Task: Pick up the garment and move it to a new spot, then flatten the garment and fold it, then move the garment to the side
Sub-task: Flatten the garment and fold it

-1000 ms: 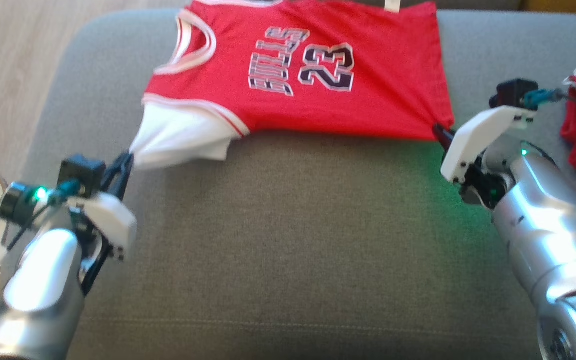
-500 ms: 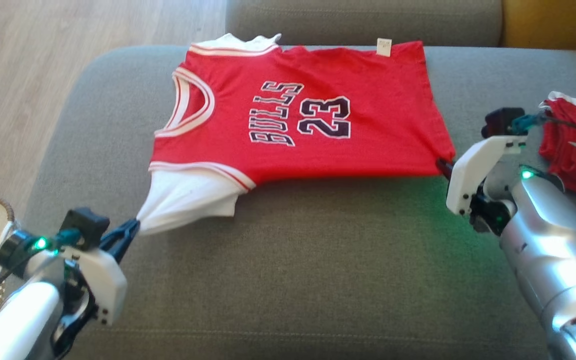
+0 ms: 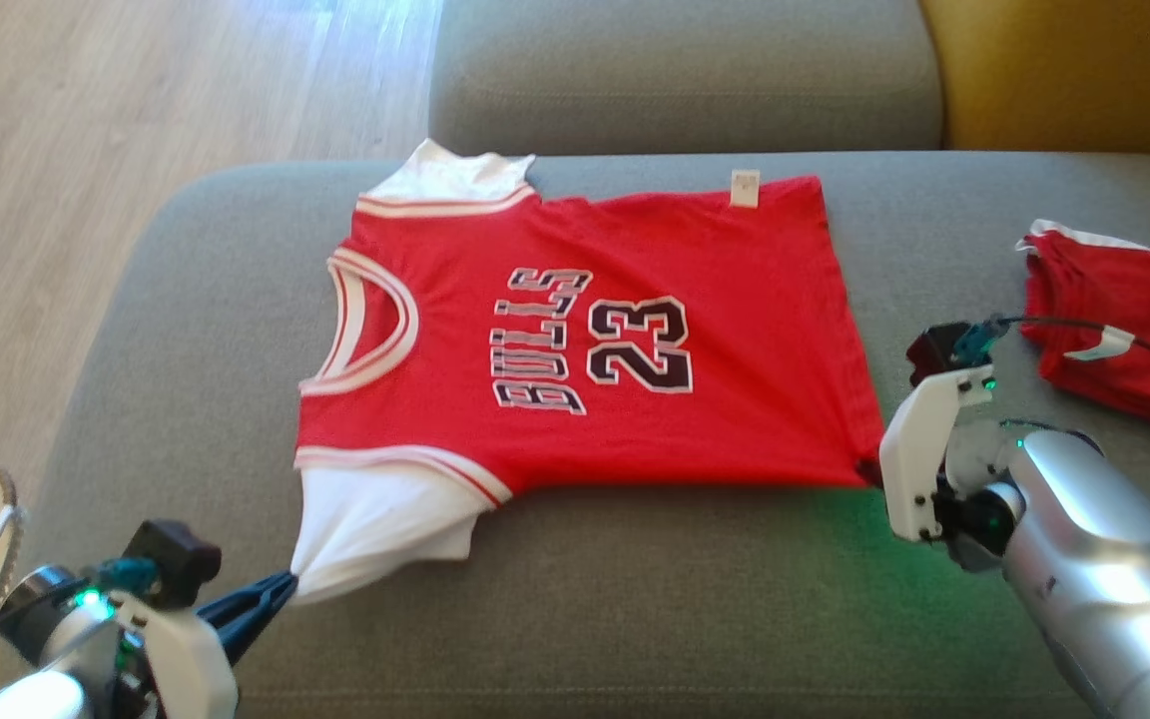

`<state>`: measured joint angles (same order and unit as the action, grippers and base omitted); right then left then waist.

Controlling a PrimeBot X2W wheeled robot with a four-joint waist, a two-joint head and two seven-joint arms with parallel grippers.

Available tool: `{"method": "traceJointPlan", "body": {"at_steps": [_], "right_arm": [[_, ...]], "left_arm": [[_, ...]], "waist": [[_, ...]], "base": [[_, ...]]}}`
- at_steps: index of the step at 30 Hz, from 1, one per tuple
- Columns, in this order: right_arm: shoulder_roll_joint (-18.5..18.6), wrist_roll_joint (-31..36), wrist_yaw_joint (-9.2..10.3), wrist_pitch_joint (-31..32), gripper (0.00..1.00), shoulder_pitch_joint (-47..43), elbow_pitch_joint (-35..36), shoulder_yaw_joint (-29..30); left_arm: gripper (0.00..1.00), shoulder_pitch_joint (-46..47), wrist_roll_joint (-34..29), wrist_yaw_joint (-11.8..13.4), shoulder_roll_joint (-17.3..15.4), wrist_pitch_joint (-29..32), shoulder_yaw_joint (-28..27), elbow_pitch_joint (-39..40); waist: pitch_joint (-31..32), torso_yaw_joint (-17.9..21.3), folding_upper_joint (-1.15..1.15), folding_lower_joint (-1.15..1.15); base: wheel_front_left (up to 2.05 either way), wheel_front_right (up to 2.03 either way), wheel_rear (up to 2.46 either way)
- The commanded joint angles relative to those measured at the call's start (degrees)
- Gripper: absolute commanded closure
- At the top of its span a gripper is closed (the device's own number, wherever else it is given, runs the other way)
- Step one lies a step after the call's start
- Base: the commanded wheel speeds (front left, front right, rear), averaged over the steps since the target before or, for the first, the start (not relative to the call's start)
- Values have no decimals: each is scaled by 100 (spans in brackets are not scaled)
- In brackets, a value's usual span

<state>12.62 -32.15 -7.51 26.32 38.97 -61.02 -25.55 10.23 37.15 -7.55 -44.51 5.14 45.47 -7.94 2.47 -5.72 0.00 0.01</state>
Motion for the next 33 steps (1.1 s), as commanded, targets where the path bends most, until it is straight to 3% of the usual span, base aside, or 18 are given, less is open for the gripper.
{"method": "traceJointPlan", "body": {"at_steps": [1,13,23,29,33], "right_arm": [[144,-142,2,186,100,-10,313,-210],[1032,-1137,2,1795,100,-796,1578,-865],[1387,-1472,2,2639,100,-1315,2266,-718],[1508,-1429,2,2961,100,-1596,2708,-513],[1482,-1249,2,2847,100,-1650,2958,-216]], "left_arm": [[100,246,117,7,-394,34,-240,234],[100,-219,650,7,-1135,594,103,923],[100,-522,1125,7,-1586,1094,305,1637],[100,-576,1413,7,-1649,1119,285,2019],[100,-491,1394,32,-1618,1001,195,2059]], "waist": [[71,49,0,-1],[297,127,0,-1],[417,144,0,-1],[428,154,0,-1],[382,169,0,-1]], "base": [[0,0,0],[0,0,0],[0,0,0],[0,0,0],[0,0,0]]}}
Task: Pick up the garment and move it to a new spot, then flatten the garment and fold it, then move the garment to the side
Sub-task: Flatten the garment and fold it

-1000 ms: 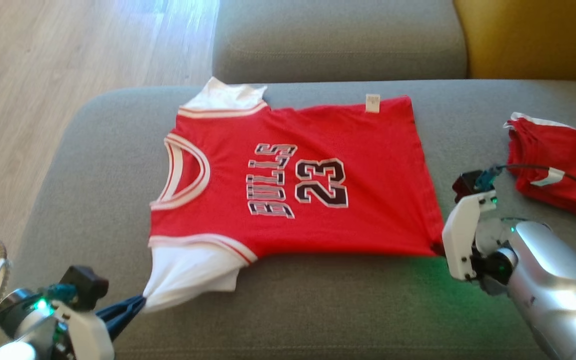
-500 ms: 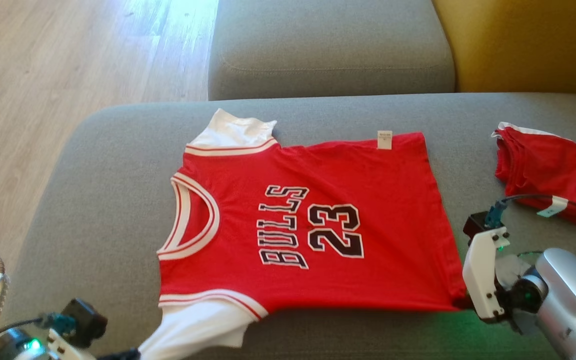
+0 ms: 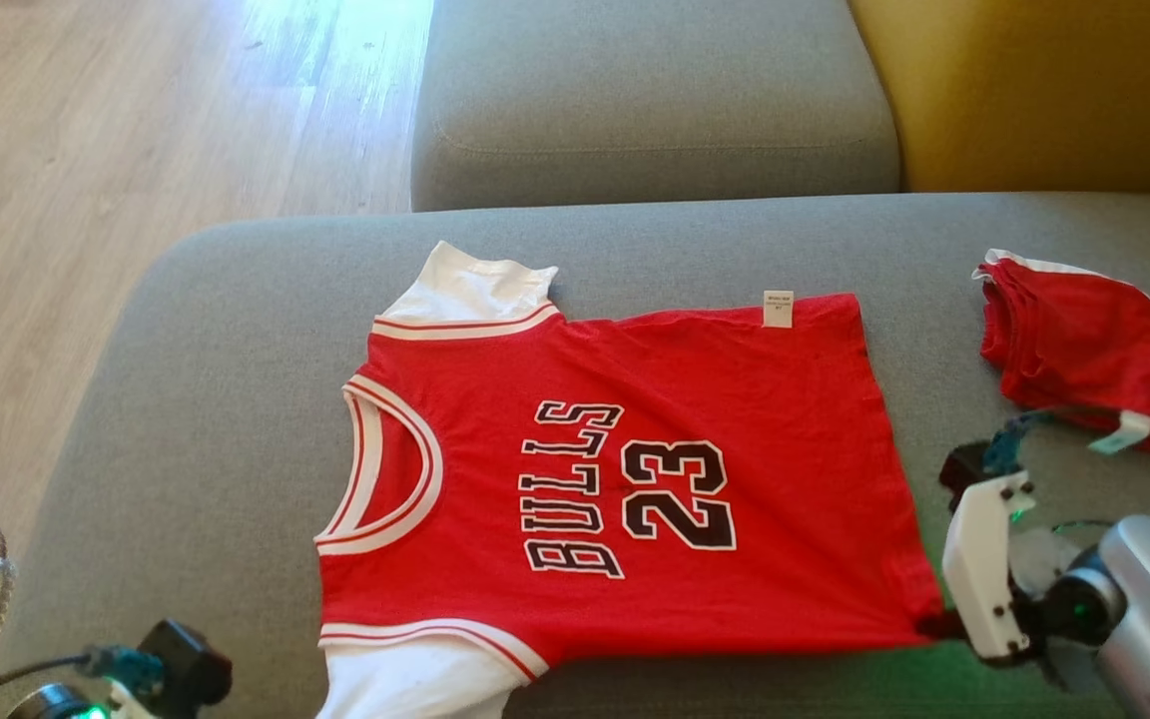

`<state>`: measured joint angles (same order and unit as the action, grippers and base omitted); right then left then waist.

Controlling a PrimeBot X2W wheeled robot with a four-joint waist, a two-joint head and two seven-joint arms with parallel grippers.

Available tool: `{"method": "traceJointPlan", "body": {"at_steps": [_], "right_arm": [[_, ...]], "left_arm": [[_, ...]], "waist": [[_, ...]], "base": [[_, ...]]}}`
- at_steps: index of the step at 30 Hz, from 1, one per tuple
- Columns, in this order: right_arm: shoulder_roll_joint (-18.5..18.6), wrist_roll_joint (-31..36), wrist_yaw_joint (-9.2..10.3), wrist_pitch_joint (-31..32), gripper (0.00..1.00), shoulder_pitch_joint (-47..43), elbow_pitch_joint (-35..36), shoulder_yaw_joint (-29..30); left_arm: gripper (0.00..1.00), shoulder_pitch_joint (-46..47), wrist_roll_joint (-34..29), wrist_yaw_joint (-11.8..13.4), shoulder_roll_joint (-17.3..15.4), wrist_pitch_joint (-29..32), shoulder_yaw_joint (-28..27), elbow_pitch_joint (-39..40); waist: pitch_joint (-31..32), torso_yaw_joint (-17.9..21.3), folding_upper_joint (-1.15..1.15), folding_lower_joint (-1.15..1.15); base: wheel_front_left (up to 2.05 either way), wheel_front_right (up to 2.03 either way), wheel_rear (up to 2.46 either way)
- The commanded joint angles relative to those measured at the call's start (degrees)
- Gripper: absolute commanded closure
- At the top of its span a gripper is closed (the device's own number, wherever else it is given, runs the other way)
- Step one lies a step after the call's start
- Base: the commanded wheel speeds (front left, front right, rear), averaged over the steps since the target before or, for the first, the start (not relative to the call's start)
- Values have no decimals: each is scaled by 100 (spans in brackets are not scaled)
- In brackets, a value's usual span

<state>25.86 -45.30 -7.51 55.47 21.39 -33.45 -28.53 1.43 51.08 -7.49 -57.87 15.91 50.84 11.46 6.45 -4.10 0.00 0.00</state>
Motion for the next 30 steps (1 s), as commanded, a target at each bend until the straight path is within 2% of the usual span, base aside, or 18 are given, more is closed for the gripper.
{"method": "traceJointPlan", "body": {"at_steps": [1,9,18,30], "right_arm": [[159,66,2,-68,100,109,200,82],[-135,668,2,-526,100,242,343,664],[-712,1231,2,-1032,100,594,-18,1217],[-1236,1763,2,-1600,100,1219,-709,1542]], "left_arm": [[100,389,0,26,-282,-77,-342,119],[100,692,67,51,-185,-427,-661,-100],[100,1181,-19,25,-46,-598,-786,-415],[100,2294,-203,3,719,-781,-607,-1434]], "waist": [[-17,7,0,0],[-214,87,0,0],[-436,101,0,0],[-862,103,0,0]], "base": [[0,0,0],[0,0,0],[0,0,0],[0,0,0]]}}
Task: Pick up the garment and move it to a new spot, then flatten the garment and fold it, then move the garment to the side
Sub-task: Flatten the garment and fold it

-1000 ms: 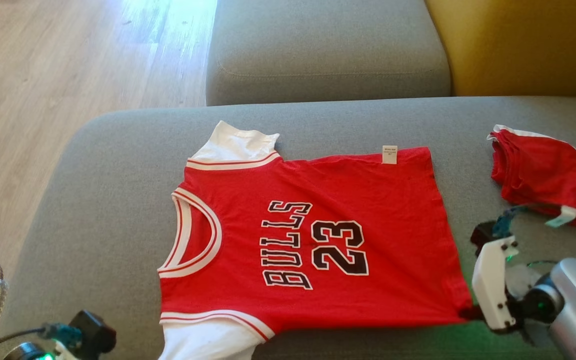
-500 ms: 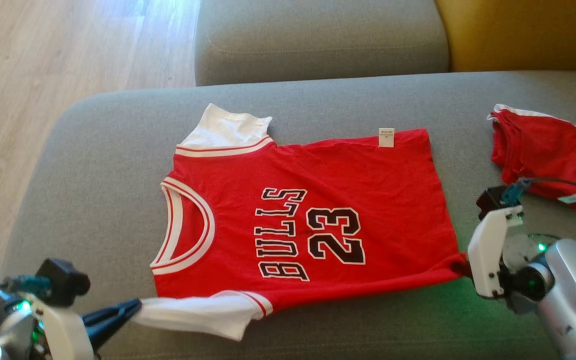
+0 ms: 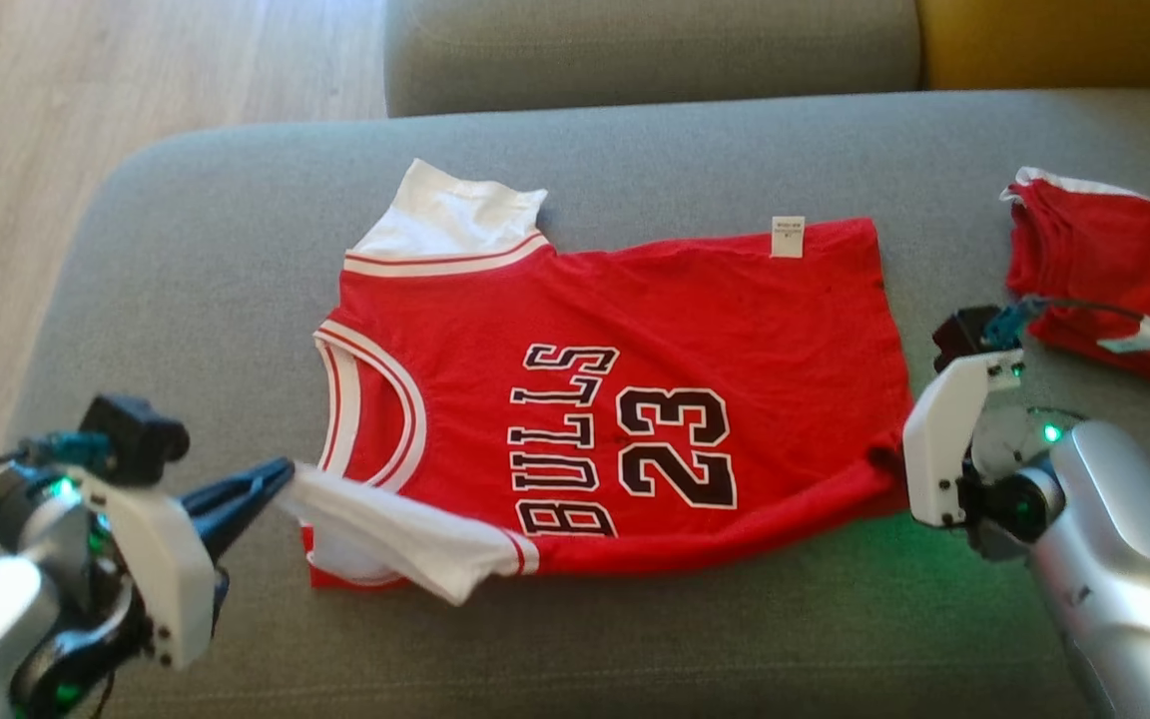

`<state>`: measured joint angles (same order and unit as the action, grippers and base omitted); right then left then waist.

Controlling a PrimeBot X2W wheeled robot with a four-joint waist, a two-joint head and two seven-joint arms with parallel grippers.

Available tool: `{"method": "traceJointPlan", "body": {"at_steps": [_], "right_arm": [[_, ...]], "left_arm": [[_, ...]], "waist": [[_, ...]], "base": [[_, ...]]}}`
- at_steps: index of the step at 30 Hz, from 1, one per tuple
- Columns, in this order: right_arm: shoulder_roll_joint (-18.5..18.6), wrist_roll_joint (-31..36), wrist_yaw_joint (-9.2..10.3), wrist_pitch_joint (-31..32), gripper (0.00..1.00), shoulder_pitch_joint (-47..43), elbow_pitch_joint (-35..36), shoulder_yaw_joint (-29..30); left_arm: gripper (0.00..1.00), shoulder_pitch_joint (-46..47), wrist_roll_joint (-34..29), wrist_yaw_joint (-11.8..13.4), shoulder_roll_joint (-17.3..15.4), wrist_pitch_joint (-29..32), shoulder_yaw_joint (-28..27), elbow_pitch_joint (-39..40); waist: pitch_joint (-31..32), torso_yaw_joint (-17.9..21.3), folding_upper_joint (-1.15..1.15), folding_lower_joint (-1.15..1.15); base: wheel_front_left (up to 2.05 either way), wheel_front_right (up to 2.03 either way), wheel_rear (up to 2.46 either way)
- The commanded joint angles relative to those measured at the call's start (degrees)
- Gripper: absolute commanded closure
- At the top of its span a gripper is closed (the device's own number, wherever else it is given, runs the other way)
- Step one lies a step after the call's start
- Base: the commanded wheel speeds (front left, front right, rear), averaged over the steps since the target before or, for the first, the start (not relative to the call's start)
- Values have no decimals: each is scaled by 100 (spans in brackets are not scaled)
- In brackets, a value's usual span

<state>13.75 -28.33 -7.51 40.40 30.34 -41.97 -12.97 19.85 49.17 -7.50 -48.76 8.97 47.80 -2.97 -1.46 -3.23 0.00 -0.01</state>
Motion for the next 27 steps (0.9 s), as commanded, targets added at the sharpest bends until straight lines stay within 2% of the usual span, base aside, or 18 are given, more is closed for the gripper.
{"method": "traceJointPlan", "body": {"at_steps": [1,23,24,25,26,27], "right_arm": [[-53,101,2,-140,100,377,83,1],[-407,361,2,-905,100,1106,-1005,101],[-419,349,2,-947,62,1131,-1029,97],[-432,334,2,-988,14,1151,-1056,97],[-445,317,2,-1011,0,1169,-1094,104],[-453,314,2,-1040,0,1188,-1126,97]], "left_arm": [[100,529,-43,3,-151,-115,-288,-95],[100,1837,-618,17,742,-587,55,-1970],[100,1881,-647,36,792,-600,65,-2061],[100,1919,-677,55,847,-617,79,-2154],[93,1954,-713,81,900,-637,95,-2248],[53,1987,-745,124,958,-662,104,-2348]], "waist": [[-105,24,0,1],[-675,119,0,1],[-695,122,0,1],[-710,127,0,1],[-725,132,0,1],[-738,138,0,1]], "base": [[0,0,0],[0,0,0],[0,0,0],[0,0,0],[0,0,0],[0,0,0]]}}
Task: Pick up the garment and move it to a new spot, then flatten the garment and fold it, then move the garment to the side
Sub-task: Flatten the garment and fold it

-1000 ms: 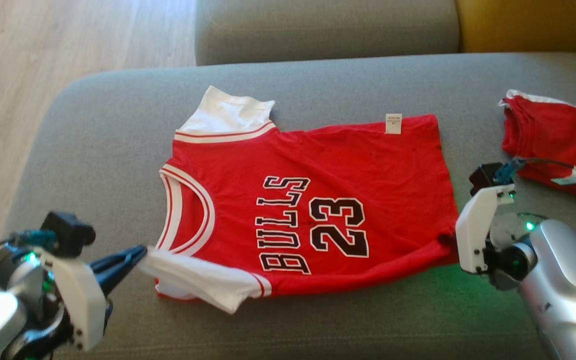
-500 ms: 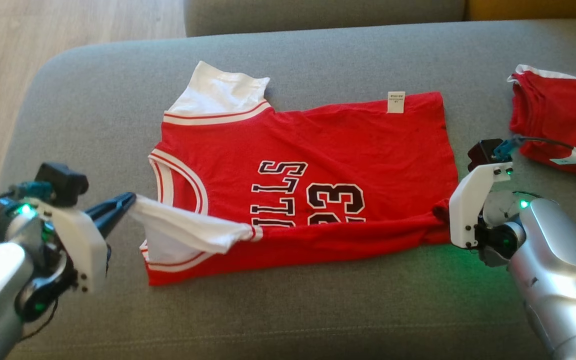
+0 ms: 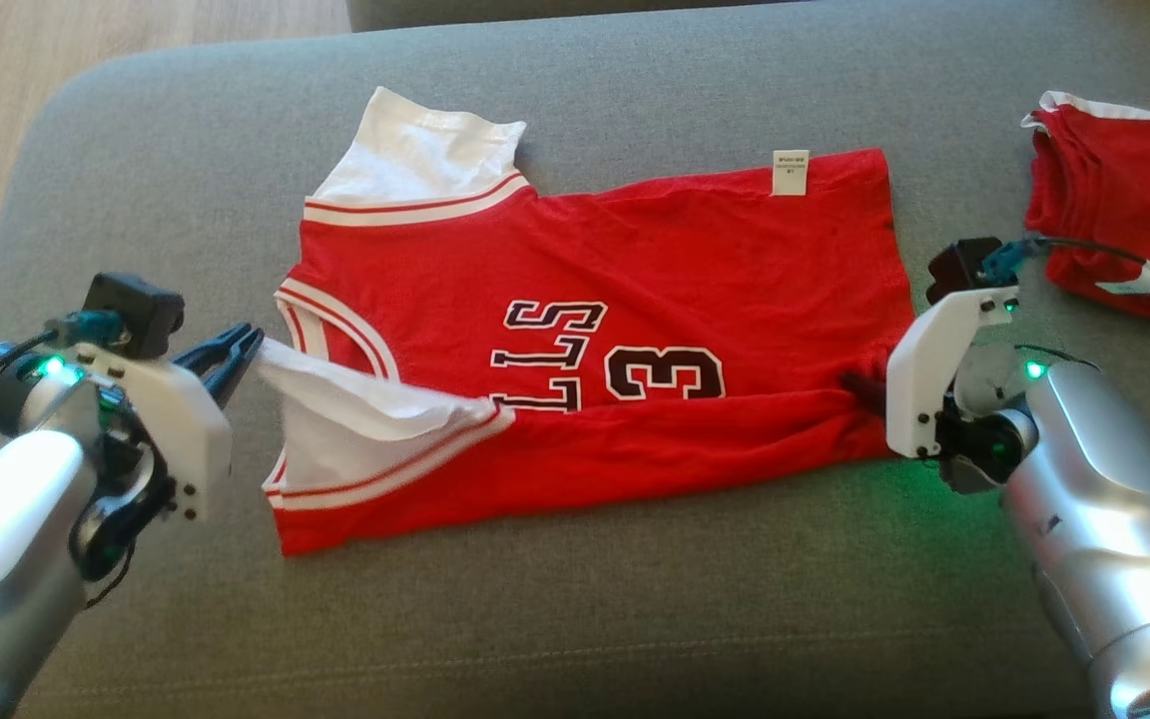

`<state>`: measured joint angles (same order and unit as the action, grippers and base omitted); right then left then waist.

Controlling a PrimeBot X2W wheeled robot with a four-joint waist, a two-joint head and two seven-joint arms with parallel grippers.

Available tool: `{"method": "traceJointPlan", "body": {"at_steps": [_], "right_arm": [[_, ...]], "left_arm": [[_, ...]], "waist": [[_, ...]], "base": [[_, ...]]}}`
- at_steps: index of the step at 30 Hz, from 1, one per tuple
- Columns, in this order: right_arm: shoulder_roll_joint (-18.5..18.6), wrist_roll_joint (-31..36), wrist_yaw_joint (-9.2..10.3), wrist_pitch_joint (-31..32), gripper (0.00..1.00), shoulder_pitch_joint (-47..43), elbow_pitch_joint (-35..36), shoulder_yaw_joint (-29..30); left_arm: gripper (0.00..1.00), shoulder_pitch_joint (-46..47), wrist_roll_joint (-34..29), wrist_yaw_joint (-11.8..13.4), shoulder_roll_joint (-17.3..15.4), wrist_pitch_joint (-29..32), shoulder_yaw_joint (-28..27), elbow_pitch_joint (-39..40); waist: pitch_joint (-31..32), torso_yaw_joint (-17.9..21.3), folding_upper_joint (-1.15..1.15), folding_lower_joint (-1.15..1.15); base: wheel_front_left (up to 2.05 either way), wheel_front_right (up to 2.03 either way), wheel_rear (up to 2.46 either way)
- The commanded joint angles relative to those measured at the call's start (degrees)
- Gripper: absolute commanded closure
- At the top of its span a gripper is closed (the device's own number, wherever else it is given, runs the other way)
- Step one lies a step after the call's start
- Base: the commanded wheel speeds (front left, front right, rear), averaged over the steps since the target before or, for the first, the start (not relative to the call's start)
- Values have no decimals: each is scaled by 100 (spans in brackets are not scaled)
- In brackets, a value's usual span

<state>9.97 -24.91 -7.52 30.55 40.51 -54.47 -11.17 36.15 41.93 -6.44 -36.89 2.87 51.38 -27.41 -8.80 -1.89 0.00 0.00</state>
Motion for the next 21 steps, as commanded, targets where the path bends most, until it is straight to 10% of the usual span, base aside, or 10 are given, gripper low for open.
{"method": "traceJointPlan", "body": {"at_steps": [1,2,12,21], "right_arm": [[-80,-27,3,-85,0,188,94,-97],[-78,-24,3,-141,0,204,70,-96],[23,12,3,-1043,0,330,-130,378],[213,386,3,-2054,0,-115,466,473]], "left_arm": [[12,387,-43,73,-167,-92,-259,-4],[0,415,-59,140,-105,-142,-275,-105],[0,567,-60,1289,360,-1438,-945,-783],[0,-49,-338,2096,407,-1783,-2144,527]], "waist": [[-12,9,0,0],[-17,15,0,0],[189,43,0,0],[688,9,0,0]], "base": [[0,0,0],[0,0,0],[0,0,0],[0,0,0]]}}
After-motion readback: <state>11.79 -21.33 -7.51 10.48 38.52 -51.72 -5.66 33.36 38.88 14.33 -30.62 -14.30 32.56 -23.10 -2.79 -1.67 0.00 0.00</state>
